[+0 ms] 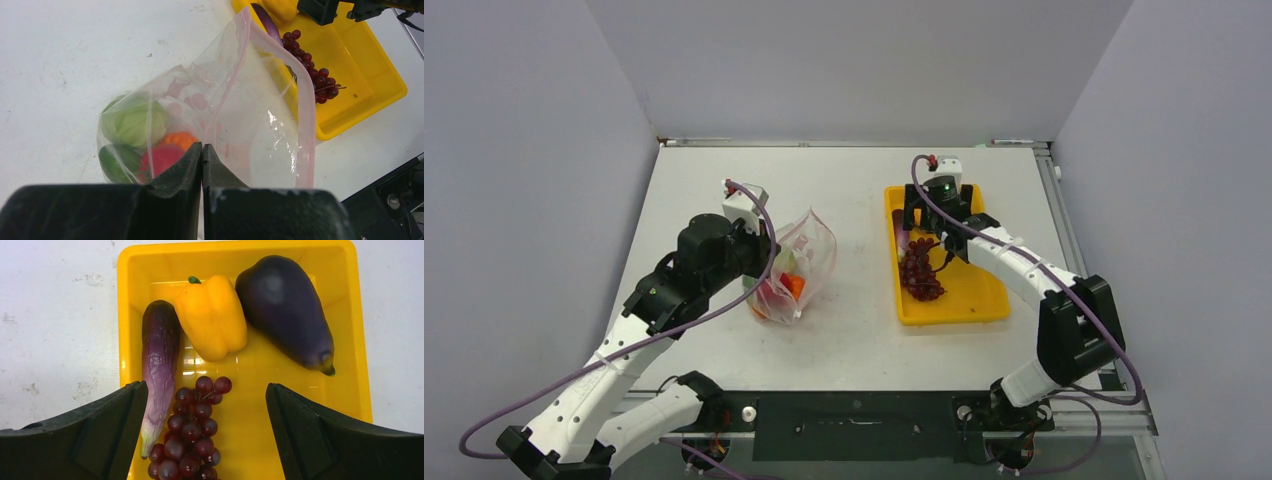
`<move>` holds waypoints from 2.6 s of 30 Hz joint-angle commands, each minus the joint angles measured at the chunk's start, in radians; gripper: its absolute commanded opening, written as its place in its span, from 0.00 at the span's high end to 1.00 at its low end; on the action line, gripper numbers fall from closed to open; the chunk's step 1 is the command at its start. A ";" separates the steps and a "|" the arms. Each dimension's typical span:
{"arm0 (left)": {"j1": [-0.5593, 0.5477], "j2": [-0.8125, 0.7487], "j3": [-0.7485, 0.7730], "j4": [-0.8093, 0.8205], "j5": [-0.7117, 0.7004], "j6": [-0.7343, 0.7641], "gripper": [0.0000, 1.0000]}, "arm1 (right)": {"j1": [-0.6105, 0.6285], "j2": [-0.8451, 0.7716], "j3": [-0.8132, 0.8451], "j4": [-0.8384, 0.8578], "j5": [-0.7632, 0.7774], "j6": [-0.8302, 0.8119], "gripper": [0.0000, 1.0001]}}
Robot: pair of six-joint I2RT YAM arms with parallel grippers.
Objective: Place the food in the zip-top bag and seal the zipper
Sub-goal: Pick up the fake vegetable from the bin.
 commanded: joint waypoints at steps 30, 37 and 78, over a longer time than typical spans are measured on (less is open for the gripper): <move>0.015 0.020 0.005 0.035 0.003 0.015 1.00 | -0.088 0.410 0.306 0.061 -0.031 -0.071 0.13; 0.015 0.019 0.004 0.034 0.004 0.015 1.00 | -0.089 0.462 0.340 0.051 -0.045 -0.071 0.16; 0.015 0.000 0.001 0.037 -0.012 0.008 1.00 | 0.079 -0.070 0.225 -0.056 -0.047 -0.062 0.74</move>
